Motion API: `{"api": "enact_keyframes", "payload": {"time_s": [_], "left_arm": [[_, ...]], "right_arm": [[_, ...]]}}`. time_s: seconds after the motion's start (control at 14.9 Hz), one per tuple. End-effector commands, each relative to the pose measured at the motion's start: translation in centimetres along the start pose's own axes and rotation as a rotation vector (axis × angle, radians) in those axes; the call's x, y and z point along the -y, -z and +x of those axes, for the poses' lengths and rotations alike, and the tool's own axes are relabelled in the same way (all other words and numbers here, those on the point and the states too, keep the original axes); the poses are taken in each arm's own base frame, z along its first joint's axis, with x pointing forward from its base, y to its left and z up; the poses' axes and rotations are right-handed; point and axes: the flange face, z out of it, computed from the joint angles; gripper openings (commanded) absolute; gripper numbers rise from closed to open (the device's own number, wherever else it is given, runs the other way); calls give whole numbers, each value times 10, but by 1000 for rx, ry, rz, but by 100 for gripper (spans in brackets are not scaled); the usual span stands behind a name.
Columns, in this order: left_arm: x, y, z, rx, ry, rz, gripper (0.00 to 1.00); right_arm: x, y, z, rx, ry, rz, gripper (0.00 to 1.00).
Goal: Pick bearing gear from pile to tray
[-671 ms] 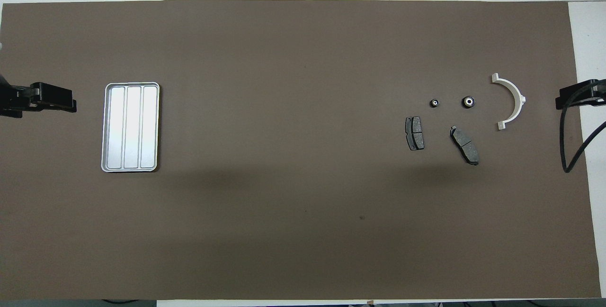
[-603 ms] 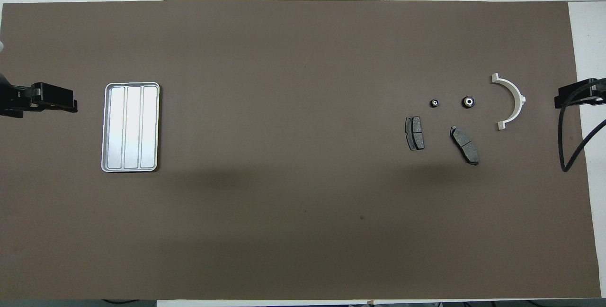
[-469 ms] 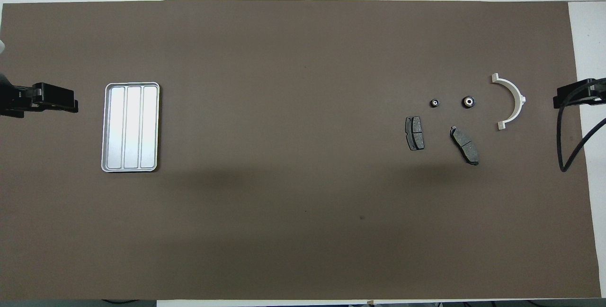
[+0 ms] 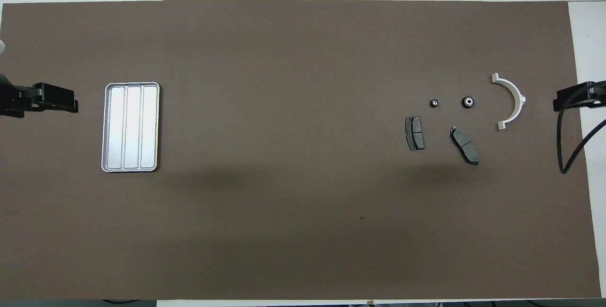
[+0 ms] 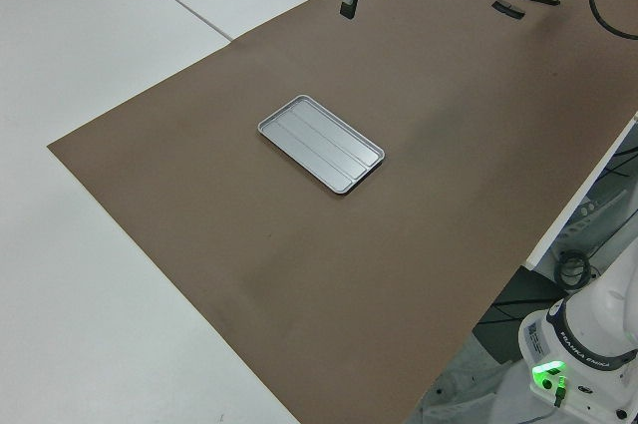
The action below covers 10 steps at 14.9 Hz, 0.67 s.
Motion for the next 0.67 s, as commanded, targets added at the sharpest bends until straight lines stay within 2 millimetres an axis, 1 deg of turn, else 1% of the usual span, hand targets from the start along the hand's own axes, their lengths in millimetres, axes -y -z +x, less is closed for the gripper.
{"api": "enact_keyframes", "payload": {"time_s": [0.0,0.07,0.2,0.34,0.54,0.6], "left_arm": [[-5,1,-5,-7,-15,-9,100],[-5,0,-6,-3,-18,-9,100],[-8,-1,-5,-6,-23,-9,100],[-13,-1,-5,0,-26,-9,100],[-8,-3,-12,49,-14,-5,100],[-10,-3,-9,43,-17,-5,100]], "right_arm": [[-12,-26,7,-55,-24,13,100],[-19,-45,18,-38,-32,26,100],[-22,-74,34,-16,-15,31,100],[-23,-96,50,-20,-16,34,100],[-12,-130,77,-60,-11,39,100],[-9,-142,84,-64,-25,43,100]]}}
